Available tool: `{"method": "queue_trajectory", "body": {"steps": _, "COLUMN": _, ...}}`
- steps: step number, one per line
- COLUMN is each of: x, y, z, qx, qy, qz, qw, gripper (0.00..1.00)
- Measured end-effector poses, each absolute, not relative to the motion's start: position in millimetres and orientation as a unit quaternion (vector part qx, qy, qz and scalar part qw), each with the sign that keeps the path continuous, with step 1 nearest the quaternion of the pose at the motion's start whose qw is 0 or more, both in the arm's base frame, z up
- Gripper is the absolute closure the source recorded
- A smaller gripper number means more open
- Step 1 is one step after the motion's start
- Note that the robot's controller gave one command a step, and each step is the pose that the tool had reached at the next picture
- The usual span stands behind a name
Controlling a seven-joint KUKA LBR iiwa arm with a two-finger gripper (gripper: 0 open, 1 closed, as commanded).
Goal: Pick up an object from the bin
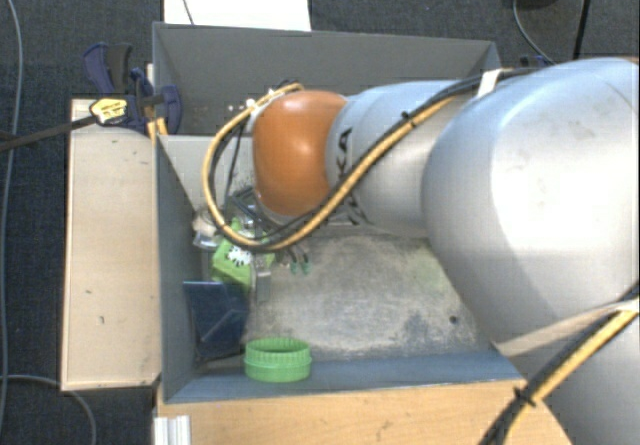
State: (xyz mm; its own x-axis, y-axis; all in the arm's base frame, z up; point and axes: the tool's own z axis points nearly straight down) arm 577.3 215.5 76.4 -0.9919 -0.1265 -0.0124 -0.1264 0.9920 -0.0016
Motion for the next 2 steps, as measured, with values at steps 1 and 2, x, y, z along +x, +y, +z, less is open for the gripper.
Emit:
{"method": "queue_trajectory", "body": {"steps": 1, "x": 577.3, "y": 215.5, "z": 76.4, "qx": -0.063, "qy": 0.998, "qz": 0.0, "qw": 0.006, "gripper": 1.0}}
{"method": "queue_trajectory", "body": {"steps": 2, "x": 577.3, "y": 215.5, "z": 76.4, "qx": -0.063, "qy": 0.998, "qz": 0.0, "qw": 0.006, "gripper": 1.0}}
